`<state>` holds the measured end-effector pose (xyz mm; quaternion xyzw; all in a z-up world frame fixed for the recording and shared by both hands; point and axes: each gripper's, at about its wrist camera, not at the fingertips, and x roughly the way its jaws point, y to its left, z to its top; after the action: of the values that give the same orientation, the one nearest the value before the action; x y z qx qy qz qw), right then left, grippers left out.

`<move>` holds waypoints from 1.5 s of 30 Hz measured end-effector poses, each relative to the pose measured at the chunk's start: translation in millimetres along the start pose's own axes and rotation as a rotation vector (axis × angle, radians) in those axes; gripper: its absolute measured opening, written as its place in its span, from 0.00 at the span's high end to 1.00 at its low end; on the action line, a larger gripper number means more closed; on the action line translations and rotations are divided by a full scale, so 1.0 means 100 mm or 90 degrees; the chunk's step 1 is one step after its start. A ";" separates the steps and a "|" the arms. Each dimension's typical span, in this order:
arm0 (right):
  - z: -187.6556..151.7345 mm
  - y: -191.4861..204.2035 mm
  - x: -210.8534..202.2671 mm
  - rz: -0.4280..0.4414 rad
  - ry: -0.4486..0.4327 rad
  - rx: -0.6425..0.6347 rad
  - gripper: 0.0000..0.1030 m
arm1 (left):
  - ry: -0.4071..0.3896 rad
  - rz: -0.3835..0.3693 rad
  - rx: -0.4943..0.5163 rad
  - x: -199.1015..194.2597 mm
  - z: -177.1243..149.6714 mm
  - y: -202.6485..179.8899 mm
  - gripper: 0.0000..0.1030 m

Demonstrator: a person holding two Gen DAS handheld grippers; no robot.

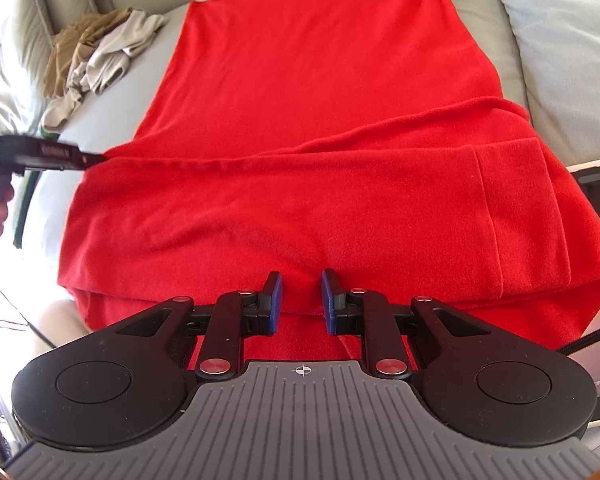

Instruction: Fold clothes

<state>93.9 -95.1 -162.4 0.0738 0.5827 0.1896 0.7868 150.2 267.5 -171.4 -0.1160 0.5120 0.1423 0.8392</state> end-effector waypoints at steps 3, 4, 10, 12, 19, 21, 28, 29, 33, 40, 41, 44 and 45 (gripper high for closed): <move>-0.01 -0.01 -0.01 0.002 0.000 -0.001 0.79 | -0.022 0.019 -0.044 -0.03 0.01 0.30 0.99; -0.01 -0.01 -0.01 0.002 -0.001 -0.002 0.79 | -0.015 -0.016 -0.055 -0.05 0.00 0.37 0.98; -0.01 -0.01 0.00 0.003 -0.001 0.002 0.77 | 0.018 -0.173 0.032 -0.26 -0.27 0.01 0.65; 0.00 -0.01 0.00 0.004 0.000 0.004 0.77 | 0.018 -0.236 0.039 -0.36 -0.41 -0.09 0.66; 0.01 -0.02 -0.01 0.007 0.000 0.008 0.77 | 0.018 0.136 0.071 -0.13 -0.71 0.09 0.83; 0.00 -0.03 -0.02 0.009 -0.003 0.005 0.77 | 0.013 0.109 -0.022 -0.28 -0.68 0.35 0.84; -0.01 -0.09 -0.08 0.033 -0.017 0.044 0.73 | -0.051 -0.168 -0.006 -0.51 -0.72 0.08 0.86; -0.02 -0.10 -0.11 0.035 -0.021 0.049 0.73 | -0.042 -0.198 -0.006 -0.44 -0.72 -0.01 0.86; -0.10 -0.17 -0.31 0.040 -0.043 0.068 0.70 | -0.026 -0.157 -0.087 -0.04 -0.62 0.04 0.87; -0.28 -0.46 -0.87 0.063 -0.109 0.125 0.70 | -0.098 0.003 -0.191 -0.53 -0.65 0.57 0.86; -0.31 -0.51 -0.95 0.066 -0.118 0.137 0.70 | -0.094 -0.006 -0.179 -0.62 -0.69 0.59 0.85; -0.42 -0.68 -1.14 0.083 -0.138 0.187 0.63 | -0.054 -0.042 -0.099 -0.90 -0.90 0.44 0.68; -0.45 -0.72 -1.19 0.083 -0.140 0.199 0.61 | -0.038 -0.055 -0.067 -0.97 -0.98 0.37 0.66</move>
<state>37.2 -211.4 -94.5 0.2527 0.5098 0.1386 0.8106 13.9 256.9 -130.6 -0.1778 0.4727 0.1361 0.8523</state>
